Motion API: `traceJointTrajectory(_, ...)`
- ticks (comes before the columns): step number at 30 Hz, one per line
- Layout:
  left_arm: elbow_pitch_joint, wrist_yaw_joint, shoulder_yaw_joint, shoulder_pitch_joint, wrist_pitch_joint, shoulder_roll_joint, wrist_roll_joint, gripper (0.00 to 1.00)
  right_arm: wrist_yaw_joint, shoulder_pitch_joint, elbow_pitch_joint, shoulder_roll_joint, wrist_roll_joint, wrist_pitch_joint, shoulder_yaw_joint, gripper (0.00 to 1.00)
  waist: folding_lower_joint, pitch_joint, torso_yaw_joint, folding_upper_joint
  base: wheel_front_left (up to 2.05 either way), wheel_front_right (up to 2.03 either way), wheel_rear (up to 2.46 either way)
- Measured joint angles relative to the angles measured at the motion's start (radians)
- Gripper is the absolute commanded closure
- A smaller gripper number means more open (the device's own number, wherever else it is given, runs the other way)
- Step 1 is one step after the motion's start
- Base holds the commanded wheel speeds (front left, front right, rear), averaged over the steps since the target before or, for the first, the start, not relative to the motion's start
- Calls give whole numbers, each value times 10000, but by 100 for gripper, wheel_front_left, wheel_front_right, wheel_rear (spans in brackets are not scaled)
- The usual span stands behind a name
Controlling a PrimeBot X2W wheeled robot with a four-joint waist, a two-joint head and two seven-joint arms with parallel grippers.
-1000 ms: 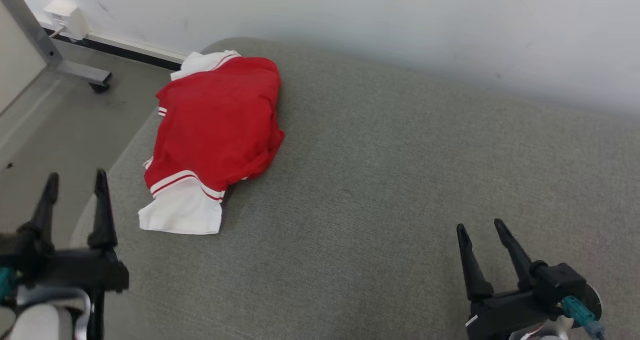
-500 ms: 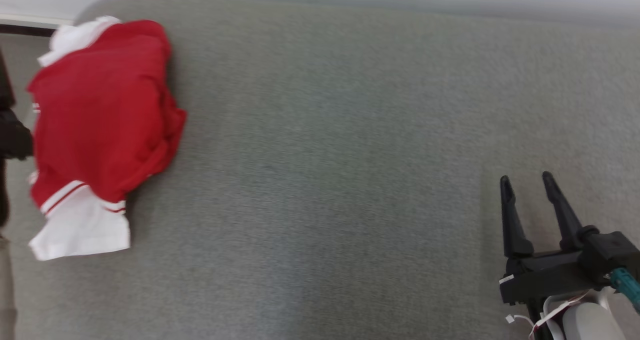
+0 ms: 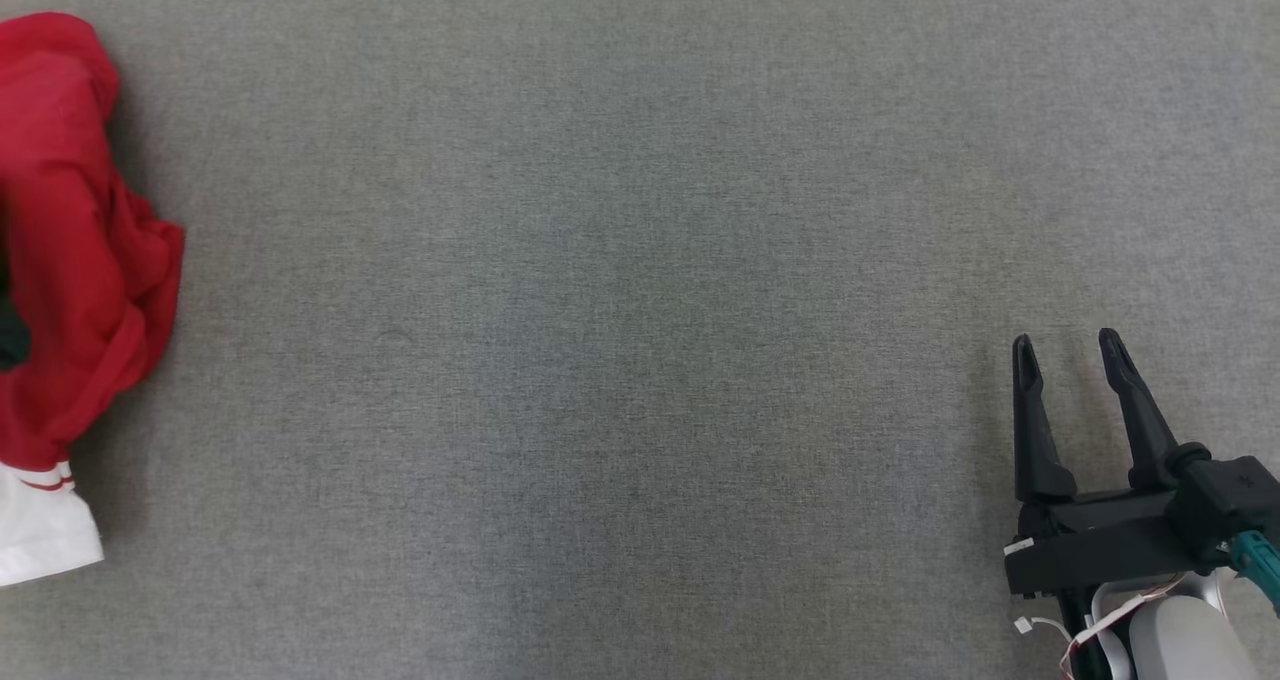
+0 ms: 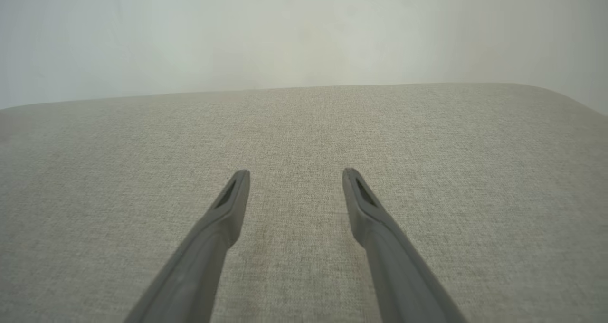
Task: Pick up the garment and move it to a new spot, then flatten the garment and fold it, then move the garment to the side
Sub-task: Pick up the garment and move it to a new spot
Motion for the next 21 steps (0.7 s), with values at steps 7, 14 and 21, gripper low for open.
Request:
traceJointTrajectory(7, 773, -15, -913, -16, 1964, 79, -995, 0, 0, -66, 90, 27, -10, -35, 125, 0, -2, -71, -38, -1, 0, 0, 0)
traceJointTrajectory(14, 976, -17, -1281, 74, 2332, 236, -1620, 100, 0, -70, 119, 52, -42, -40, 194, 0, -2, -136, -210, -1, 0, 0, 0)
traceJointTrajectory(21, 930, -13, -1419, -82, 853, 543, -1233, 100, 0, -47, 280, 125, -75, -69, 102, 0, -2, -379, -241, -1, 0, 0, 0)
